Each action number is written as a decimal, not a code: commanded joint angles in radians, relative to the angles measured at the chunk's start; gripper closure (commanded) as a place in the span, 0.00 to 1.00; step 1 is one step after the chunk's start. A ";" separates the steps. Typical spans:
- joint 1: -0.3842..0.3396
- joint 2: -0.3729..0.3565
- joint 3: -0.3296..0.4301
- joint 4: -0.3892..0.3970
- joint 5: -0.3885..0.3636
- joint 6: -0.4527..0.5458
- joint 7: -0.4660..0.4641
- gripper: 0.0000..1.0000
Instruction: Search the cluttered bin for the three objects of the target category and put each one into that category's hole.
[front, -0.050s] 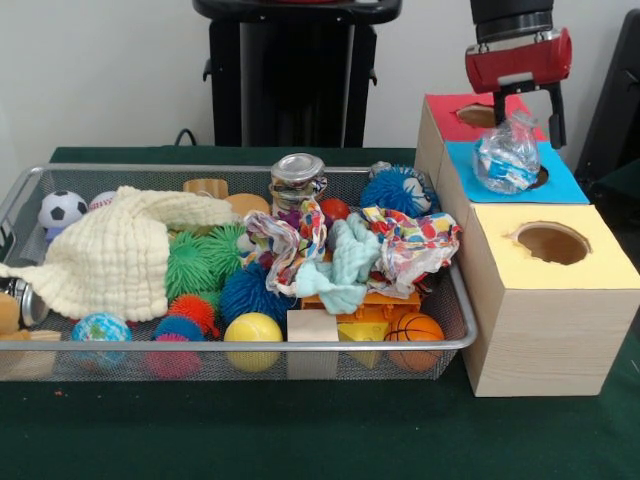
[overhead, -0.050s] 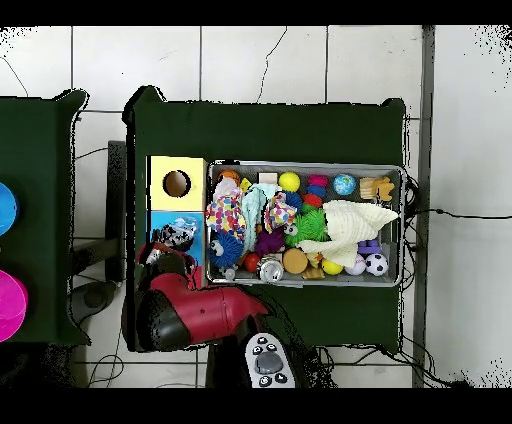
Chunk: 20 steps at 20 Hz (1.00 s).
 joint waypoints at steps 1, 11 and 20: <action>-0.018 -0.010 0.077 0.026 0.042 0.103 0.138 0.00; -0.021 -0.045 0.074 0.053 0.064 0.135 0.141 0.00; 0.016 -0.060 0.031 0.082 0.104 0.144 0.168 0.00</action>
